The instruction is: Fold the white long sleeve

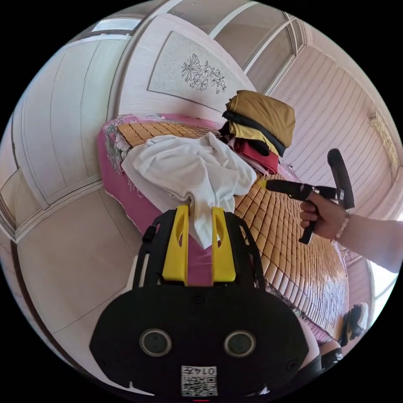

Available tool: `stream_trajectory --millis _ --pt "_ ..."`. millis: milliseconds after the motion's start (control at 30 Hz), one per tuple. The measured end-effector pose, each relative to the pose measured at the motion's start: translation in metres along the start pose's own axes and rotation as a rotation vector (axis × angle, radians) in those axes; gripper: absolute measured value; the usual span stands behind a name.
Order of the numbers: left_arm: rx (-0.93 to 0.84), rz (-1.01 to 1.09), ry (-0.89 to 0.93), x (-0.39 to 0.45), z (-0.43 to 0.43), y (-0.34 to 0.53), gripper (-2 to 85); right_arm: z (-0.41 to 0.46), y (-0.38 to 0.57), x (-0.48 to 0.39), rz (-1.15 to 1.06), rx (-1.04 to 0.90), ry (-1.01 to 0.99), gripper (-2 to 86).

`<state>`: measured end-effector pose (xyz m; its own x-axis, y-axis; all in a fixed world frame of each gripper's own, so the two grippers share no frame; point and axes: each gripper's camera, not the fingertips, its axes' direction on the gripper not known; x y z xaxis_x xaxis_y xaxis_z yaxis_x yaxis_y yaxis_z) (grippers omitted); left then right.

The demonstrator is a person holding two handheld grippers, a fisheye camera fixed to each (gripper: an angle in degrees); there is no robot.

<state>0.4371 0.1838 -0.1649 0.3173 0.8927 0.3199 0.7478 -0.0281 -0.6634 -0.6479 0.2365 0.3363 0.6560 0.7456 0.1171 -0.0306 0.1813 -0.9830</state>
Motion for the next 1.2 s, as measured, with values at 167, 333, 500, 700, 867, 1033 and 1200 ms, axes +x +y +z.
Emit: stream_trajectory --millis 167,333,500,700,867,1033,1200 --pt "-0.027 0.074 -0.045 0.013 0.023 -0.008 0.5 0.041 -0.036 0.003 0.032 -0.059 0.014 5.3" --pt "-0.034 0.196 0.07 0.059 0.015 -0.021 -0.6 -0.005 -0.01 0.033 -0.021 -0.031 -0.029 0.4" --pt "-0.111 0.475 0.443 0.207 0.005 -0.009 3.0 -0.114 0.117 0.133 0.182 0.01 0.14 1.3" --pt "-0.236 0.635 0.679 0.317 0.003 0.053 6.2 -0.231 0.329 0.197 0.519 -0.077 0.276 6.7" --pt "-0.186 0.703 0.583 0.33 -0.008 0.046 5.3 -0.295 0.486 0.159 0.617 0.033 0.248 7.2" --pt "-0.27 0.59 0.441 0.312 0.024 0.0 5.1 -0.311 0.594 0.127 0.782 0.087 0.201 6.6" --pt "-0.358 0.55 0.344 0.322 0.064 -0.017 5.4 -0.296 0.6 0.121 0.76 0.142 0.084 6.1"
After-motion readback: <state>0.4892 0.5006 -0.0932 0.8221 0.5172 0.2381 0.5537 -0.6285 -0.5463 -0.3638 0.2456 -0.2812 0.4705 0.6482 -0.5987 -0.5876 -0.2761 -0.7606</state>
